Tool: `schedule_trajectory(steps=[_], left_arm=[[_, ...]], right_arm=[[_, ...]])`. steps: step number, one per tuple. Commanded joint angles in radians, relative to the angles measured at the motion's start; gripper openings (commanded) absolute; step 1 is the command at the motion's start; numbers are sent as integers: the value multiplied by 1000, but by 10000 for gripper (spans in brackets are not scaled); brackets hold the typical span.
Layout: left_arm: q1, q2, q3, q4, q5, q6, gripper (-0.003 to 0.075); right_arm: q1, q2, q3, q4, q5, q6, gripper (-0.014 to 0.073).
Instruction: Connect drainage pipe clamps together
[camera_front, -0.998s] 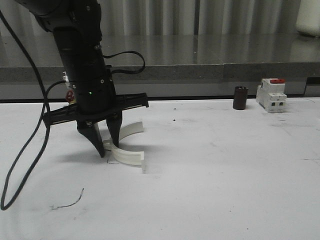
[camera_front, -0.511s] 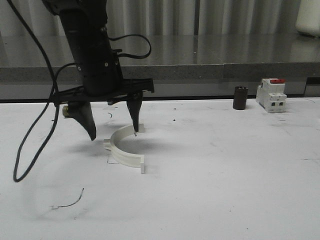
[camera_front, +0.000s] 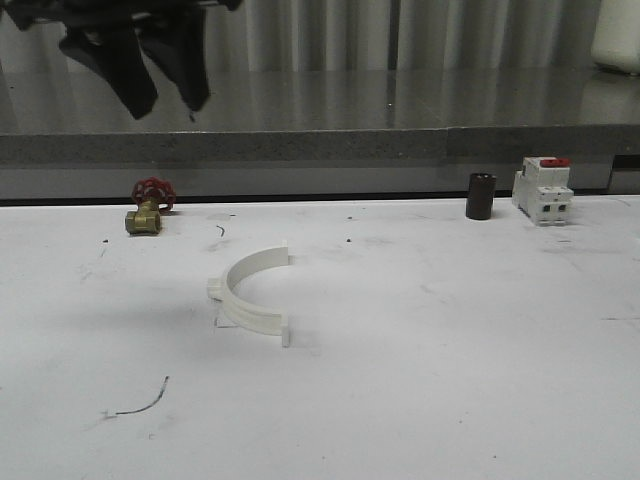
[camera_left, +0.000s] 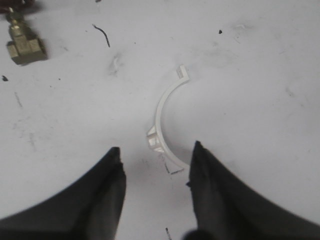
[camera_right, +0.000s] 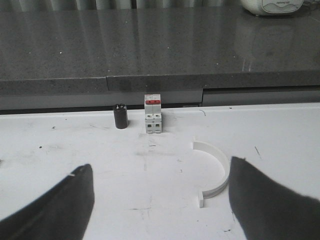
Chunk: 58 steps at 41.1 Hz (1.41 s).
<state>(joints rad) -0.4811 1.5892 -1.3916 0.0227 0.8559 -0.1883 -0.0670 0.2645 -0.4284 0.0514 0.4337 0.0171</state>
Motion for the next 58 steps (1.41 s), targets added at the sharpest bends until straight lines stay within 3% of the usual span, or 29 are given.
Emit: schedule_trajectory(steps=[1, 4, 22, 35, 43, 58], left_arm=[[11, -142, 65, 35, -77, 12, 59], [31, -220, 141, 36, -116, 12, -18], [221, -725, 673, 41, -377, 11, -20], [227, -1090, 945, 62, -533, 11, -20], [227, -1224, 1013, 127, -585, 11, -20], [227, -1235, 1013, 129, -593, 11, -20]], right_arm=[[-6, 17, -35, -1, -83, -1, 580], [-6, 17, -35, -1, -83, -1, 580], [-6, 17, -35, -1, -83, -1, 580], [-6, 17, -35, -1, -83, -1, 580], [-6, 17, -35, -1, -83, -1, 580], [-6, 17, -35, -1, -83, -1, 580]])
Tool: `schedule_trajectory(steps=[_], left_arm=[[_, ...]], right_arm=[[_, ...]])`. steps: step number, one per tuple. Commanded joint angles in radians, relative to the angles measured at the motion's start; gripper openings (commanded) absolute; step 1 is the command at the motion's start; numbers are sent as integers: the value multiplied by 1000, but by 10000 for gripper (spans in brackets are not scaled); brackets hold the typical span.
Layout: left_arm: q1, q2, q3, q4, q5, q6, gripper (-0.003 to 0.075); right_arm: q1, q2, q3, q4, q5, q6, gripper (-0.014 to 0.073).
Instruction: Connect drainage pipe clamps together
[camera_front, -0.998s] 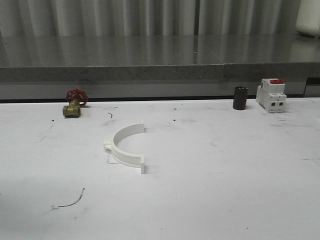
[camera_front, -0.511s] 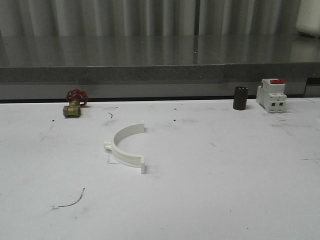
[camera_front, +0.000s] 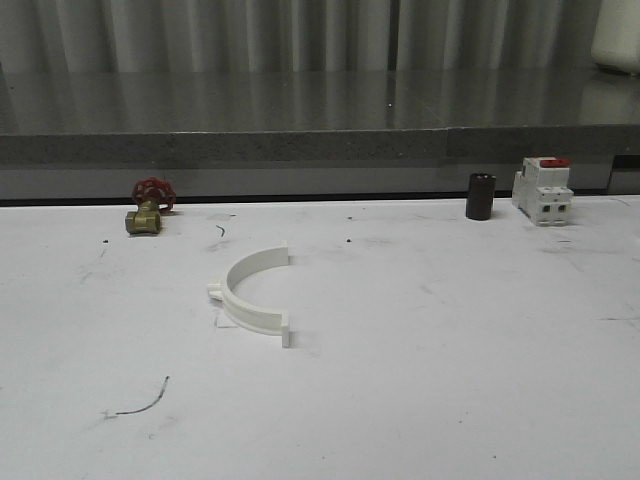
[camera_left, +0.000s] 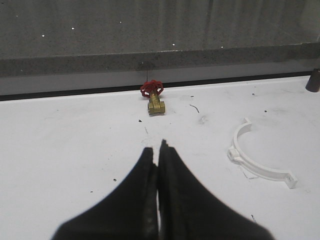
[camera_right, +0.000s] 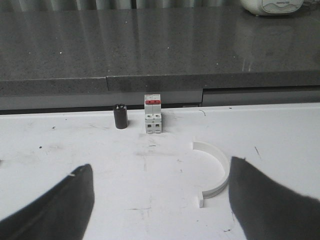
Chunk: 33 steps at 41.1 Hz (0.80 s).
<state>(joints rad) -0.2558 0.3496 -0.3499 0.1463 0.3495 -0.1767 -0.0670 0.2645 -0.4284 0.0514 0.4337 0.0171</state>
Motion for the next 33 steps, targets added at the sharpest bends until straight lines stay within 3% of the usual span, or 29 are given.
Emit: schedule_trajectory(steps=[1, 28, 33], left_arm=[[2, 5, -28, 5, -86, -1, -20], [2, 5, -28, 5, -86, -1, -20], [2, 5, -28, 5, -86, -1, -20]], right_arm=[[-6, 17, -35, -1, -83, -1, 580], [-6, 20, -37, 24, -72, -1, 580], [-6, 96, -71, 25, -68, -1, 580]])
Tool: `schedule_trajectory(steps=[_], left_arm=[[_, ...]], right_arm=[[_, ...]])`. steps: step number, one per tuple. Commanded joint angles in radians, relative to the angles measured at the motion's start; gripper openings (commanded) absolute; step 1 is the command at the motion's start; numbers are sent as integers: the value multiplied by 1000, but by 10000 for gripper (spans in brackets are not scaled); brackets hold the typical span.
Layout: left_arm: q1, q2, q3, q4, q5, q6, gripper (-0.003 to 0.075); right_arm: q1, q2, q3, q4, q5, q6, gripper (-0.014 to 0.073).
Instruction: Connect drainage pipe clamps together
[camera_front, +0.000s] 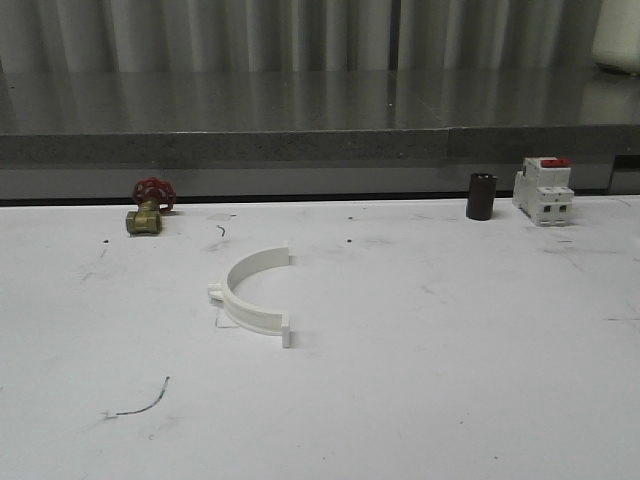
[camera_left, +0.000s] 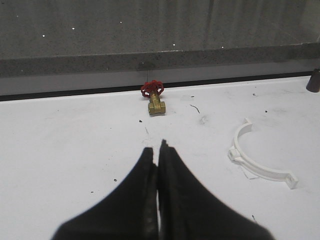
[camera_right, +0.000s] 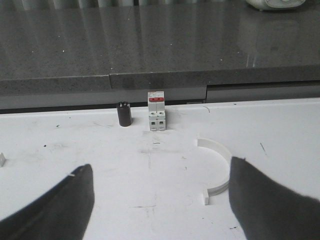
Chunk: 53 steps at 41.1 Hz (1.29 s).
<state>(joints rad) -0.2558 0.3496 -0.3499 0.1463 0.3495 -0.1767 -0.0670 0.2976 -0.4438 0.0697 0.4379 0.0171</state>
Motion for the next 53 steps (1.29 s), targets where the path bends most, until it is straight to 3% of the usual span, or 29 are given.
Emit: schedule_trajectory(steps=[1, 20, 29, 41, 53], left_arm=[[2, 5, -28, 5, -86, -1, -20], [2, 5, -28, 5, -86, -1, -20], [2, 5, -28, 5, -86, -1, -20], [2, 5, -28, 5, -86, -1, -20], [2, 5, -28, 5, -86, -1, -20]], right_arm=[[-6, 94, -71, -1, -69, -1, 580], [-8, 749, -455, -154, 110, -1, 580], [-138, 1020, -652, -150, 272, 0, 580], [-288, 1332, -847, -57, 365, -129, 580], [-332, 1583, -1012, 58, 440, -280, 580]])
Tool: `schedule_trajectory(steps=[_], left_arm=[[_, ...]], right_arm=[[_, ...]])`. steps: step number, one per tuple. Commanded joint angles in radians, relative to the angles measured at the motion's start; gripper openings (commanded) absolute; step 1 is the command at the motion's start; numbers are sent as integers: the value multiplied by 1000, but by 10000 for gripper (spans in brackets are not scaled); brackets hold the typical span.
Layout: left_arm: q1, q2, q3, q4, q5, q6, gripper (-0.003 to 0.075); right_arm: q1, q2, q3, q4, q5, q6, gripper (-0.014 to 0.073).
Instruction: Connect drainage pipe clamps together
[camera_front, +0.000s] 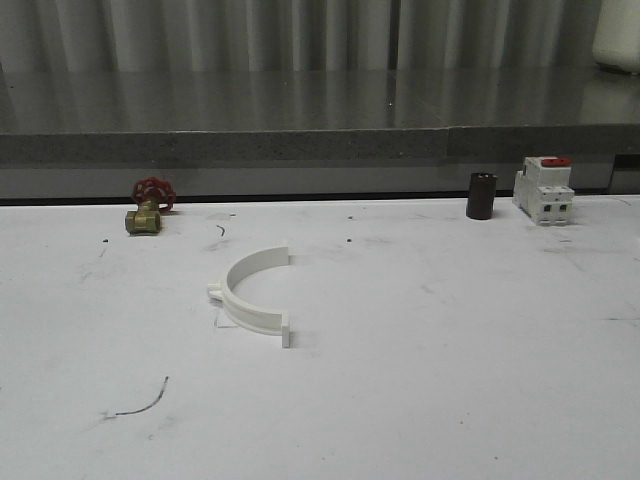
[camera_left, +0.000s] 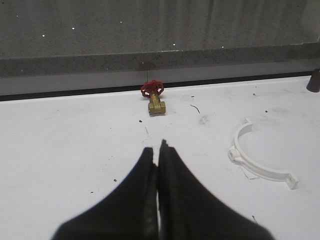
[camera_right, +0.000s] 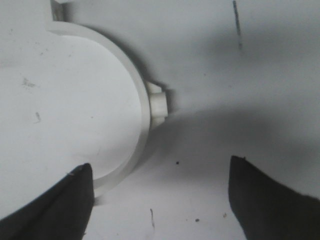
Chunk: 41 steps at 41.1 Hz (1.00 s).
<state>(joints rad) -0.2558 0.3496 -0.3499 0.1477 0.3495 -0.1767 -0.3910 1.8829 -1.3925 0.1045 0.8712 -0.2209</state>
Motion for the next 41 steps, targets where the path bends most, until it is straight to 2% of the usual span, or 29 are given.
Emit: schedule_trajectory(steps=[1, 10, 19, 23, 28, 32, 36, 41], left_arm=[[2, 5, -28, 4, -86, -1, -20], [2, 5, -28, 4, -86, -1, -20], [2, 5, -28, 4, -86, -1, -20], [2, 5, -28, 6, -86, -1, -20], [2, 5, -28, 6, -86, -1, -20], [2, 5, -28, 6, -86, -1, -20], [2, 5, -28, 6, -86, -1, -20], [2, 5, -28, 6, -86, -1, -20]], right_arm=[[-8, 12, -69, 27, 6, -44, 580], [1, 124, -142, 33, 11, -57, 577], [4, 158, -157, 33, 20, -58, 570], [4, 158, -157, 33, 22, -58, 469], [4, 158, -157, 33, 28, -58, 240], [4, 158, -157, 29, 43, -58, 94], [4, 158, -158, 22, 52, -59, 31], [4, 155, -158, 22, 54, -59, 45]])
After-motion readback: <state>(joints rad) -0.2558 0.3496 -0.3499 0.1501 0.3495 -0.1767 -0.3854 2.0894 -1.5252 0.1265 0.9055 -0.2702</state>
